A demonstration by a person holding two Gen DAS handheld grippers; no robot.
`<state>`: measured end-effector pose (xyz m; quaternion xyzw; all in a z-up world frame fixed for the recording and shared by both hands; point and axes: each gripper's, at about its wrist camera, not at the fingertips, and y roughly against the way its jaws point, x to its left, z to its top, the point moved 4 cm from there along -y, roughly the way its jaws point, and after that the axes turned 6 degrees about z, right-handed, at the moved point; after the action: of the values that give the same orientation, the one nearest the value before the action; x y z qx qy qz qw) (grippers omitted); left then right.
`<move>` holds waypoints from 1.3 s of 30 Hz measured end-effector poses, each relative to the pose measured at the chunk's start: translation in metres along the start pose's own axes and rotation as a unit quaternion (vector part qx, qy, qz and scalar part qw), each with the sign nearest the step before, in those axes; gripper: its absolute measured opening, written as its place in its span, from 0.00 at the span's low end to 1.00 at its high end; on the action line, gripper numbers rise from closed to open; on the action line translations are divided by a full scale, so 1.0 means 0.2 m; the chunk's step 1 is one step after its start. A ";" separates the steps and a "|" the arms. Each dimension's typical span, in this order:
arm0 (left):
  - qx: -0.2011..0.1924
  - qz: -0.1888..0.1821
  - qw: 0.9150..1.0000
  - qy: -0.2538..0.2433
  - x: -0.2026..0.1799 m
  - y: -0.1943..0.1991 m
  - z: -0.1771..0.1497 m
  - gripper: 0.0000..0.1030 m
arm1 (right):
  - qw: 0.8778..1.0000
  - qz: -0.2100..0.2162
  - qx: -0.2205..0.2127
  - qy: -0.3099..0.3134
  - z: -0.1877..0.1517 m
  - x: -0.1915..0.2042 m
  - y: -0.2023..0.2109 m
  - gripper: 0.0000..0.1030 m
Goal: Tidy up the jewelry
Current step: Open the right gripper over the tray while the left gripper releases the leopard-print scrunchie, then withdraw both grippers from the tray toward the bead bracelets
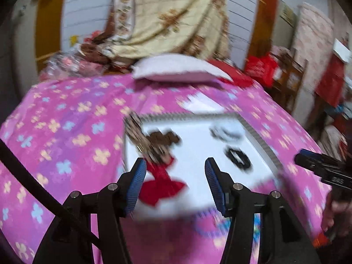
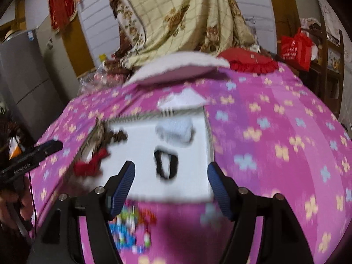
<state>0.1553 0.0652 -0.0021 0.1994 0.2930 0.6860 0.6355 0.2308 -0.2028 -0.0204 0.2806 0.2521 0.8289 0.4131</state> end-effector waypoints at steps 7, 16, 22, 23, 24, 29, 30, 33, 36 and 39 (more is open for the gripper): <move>0.110 0.004 0.993 -0.047 -0.12 -0.04 -0.35 0.35 | 0.995 -0.018 0.075 0.061 -0.26 0.02 -0.01 0.70; 0.133 0.017 0.991 -0.007 -0.14 -0.15 -0.36 0.35 | 0.988 0.040 0.084 0.125 -0.26 0.15 -0.16 0.48; 0.150 0.052 0.987 -0.013 -0.11 -0.22 -0.40 0.35 | 0.986 0.038 0.083 0.140 -0.25 0.19 -0.20 0.47; 0.151 0.052 0.987 -0.008 -0.10 -0.23 -0.40 0.35 | 0.986 0.039 0.083 0.141 -0.25 0.19 -0.21 0.47; 0.151 0.051 0.987 -0.002 -0.10 -0.23 -0.40 0.35 | 0.985 0.042 0.081 0.144 -0.25 0.19 -0.22 0.46; 0.149 0.050 0.988 0.001 -0.10 -0.24 -0.40 0.35 | 0.984 0.052 0.086 0.148 -0.24 0.21 -0.29 0.39; 0.151 0.047 0.987 -0.002 -0.12 -0.24 -0.41 0.35 | 0.983 0.052 0.092 0.148 -0.24 0.21 -0.31 0.39; 0.155 0.062 0.985 -0.042 -0.17 -0.26 -0.43 0.35 | 0.981 0.051 0.110 0.149 -0.26 0.22 -0.36 0.35; 0.148 0.061 0.986 -0.054 -0.21 -0.26 -0.43 0.33 | 0.982 0.047 0.120 0.141 -0.28 0.21 -0.38 0.34; 0.140 0.064 0.987 -0.054 -0.20 -0.26 -0.42 0.17 | 0.982 0.049 0.124 0.137 -0.28 0.20 -0.38 0.29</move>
<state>0.1444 0.0139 -0.0953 0.3413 0.3383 0.6659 0.5707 0.2144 -0.1401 -0.0987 0.2256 0.3932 0.8409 0.2957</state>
